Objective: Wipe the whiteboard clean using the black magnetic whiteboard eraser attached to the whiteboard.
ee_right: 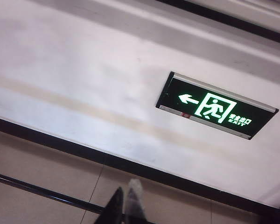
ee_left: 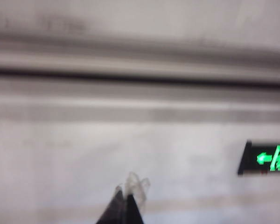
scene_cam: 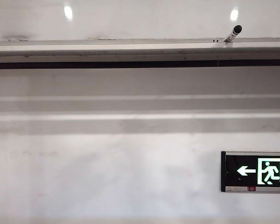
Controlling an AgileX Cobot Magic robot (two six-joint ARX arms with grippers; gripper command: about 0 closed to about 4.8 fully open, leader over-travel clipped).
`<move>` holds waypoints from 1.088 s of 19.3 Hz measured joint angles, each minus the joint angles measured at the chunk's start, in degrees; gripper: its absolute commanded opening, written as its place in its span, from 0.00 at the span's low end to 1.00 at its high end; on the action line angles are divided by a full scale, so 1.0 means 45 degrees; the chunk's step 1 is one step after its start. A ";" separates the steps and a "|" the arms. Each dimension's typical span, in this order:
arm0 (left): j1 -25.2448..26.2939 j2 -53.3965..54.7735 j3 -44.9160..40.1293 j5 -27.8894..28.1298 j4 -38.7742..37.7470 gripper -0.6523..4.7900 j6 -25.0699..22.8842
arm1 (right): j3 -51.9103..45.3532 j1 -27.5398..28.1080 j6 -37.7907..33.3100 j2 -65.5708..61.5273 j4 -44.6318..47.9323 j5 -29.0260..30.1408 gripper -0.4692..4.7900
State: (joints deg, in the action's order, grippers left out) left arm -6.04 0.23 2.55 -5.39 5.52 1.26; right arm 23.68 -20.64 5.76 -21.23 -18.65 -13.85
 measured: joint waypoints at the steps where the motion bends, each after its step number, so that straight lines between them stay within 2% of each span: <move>1: 0.0131 0.0000 -0.0204 -0.0092 -0.0039 0.11 0.0019 | 0.0000 0.0000 0.0005 0.0000 -0.0019 0.0005 0.12; 11: 0.0102 0.0000 -0.0481 0.0636 -0.0617 0.12 -0.0597 | 0.0000 0.0000 0.0005 0.0005 -0.0029 0.0005 0.12; 21: 0.0102 0.0000 -0.0481 0.0631 -0.0617 0.12 -0.0607 | 0.0000 0.0000 0.0000 0.0015 -0.0024 0.0005 0.12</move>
State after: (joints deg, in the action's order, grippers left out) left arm -5.58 0.23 0.38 -2.55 2.74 -1.48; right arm 23.68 -20.64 5.76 -21.17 -18.76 -13.82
